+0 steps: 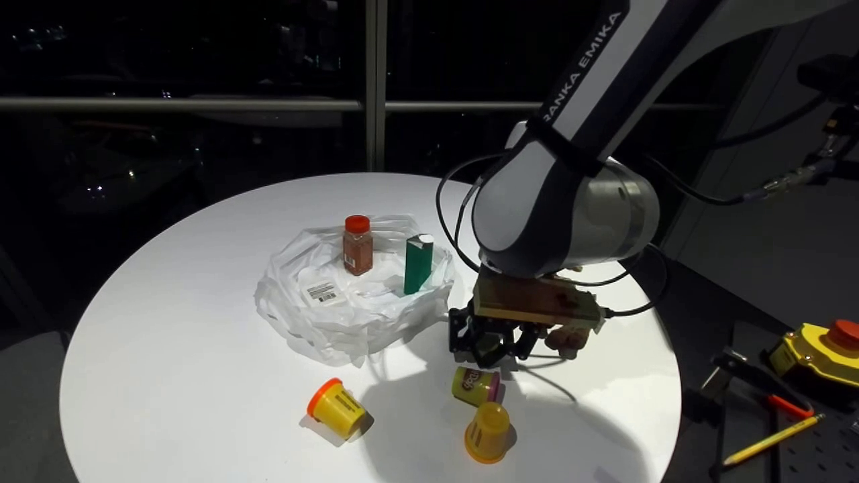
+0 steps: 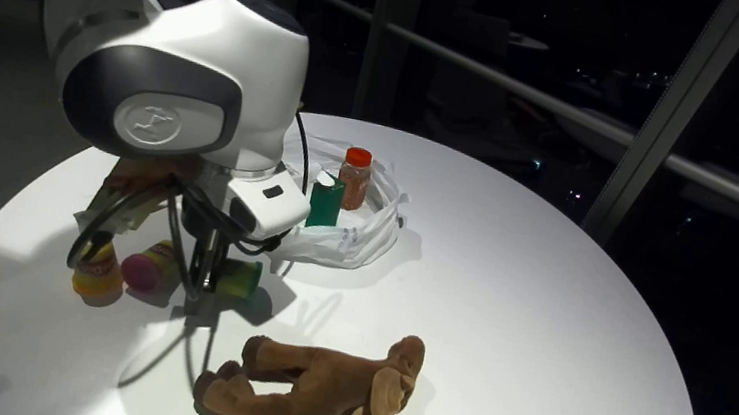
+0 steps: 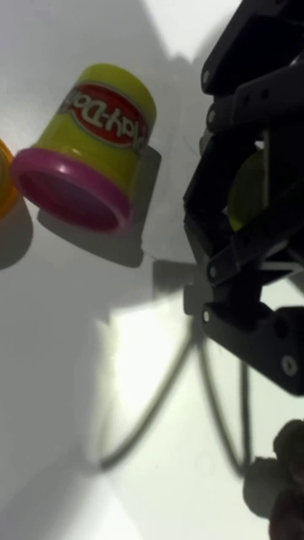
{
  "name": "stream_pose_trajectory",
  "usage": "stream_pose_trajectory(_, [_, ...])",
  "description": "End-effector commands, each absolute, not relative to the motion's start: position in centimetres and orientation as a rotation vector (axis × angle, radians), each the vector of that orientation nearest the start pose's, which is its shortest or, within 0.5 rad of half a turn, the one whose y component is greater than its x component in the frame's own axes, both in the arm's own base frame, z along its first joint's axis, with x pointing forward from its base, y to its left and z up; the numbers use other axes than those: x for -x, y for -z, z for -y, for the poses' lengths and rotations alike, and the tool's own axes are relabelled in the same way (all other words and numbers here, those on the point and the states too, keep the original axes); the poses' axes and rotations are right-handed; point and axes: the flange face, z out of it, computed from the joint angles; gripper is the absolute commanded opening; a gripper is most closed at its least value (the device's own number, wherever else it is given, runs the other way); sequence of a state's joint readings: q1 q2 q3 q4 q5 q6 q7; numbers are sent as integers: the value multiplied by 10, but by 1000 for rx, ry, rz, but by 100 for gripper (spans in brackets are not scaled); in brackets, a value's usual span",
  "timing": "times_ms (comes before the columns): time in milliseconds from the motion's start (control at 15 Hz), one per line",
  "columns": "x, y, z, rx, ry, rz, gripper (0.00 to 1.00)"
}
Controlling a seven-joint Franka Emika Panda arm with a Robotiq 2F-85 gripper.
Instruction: Put the objects on the table into the plastic bag.
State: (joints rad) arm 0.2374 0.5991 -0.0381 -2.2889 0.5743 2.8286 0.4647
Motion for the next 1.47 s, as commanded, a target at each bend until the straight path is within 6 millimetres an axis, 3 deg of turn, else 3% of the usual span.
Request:
stream_pose_trajectory(0, [-491, -91, -58, 2841, -89, -1244, 14])
stream_pose_trajectory(67, [-491, -92, -56, 2855, -89, -1251, 36])
stream_pose_trajectory(133, [-491, -92, -52, 2873, -94, -1259, 40])
stream_pose_trajectory(667, [-502, -98, -27, 2974, -28, -1263, 99])
stream_pose_trajectory(1067, [-506, -103, -22, 2977, -20, -1210, 100])
stream_pose_trajectory(1133, [-506, -103, -25, 2977, -25, -1206, 94])
stream_pose_trajectory(1200, [-505, -103, -28, 2974, -33, -1199, 73])
stream_pose_trajectory(1400, [-504, -104, -39, 2974, -23, -1180, 63])
